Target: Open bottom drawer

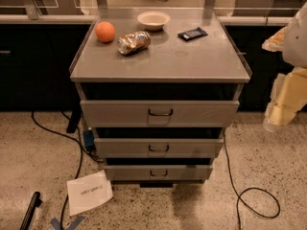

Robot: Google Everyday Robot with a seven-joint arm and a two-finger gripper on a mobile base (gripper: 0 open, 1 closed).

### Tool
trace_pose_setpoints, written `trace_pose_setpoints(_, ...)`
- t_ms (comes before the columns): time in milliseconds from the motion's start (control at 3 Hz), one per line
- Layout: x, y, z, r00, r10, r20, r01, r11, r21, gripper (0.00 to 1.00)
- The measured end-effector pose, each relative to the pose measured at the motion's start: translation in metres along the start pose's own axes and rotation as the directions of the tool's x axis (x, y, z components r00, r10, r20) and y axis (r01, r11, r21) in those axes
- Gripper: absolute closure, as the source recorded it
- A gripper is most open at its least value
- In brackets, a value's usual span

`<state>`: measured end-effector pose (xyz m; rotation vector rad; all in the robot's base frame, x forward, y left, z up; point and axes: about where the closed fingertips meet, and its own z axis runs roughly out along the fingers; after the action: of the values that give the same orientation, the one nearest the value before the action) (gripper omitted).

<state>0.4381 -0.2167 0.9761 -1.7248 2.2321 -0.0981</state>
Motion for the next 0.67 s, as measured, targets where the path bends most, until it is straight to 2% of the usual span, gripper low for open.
trace_pose_setpoints(667, 0.0000, -0.0001, 0.0021, 1.000, 0.008, 0.015, -0.008, 1.0000, 0.005, 0.00)
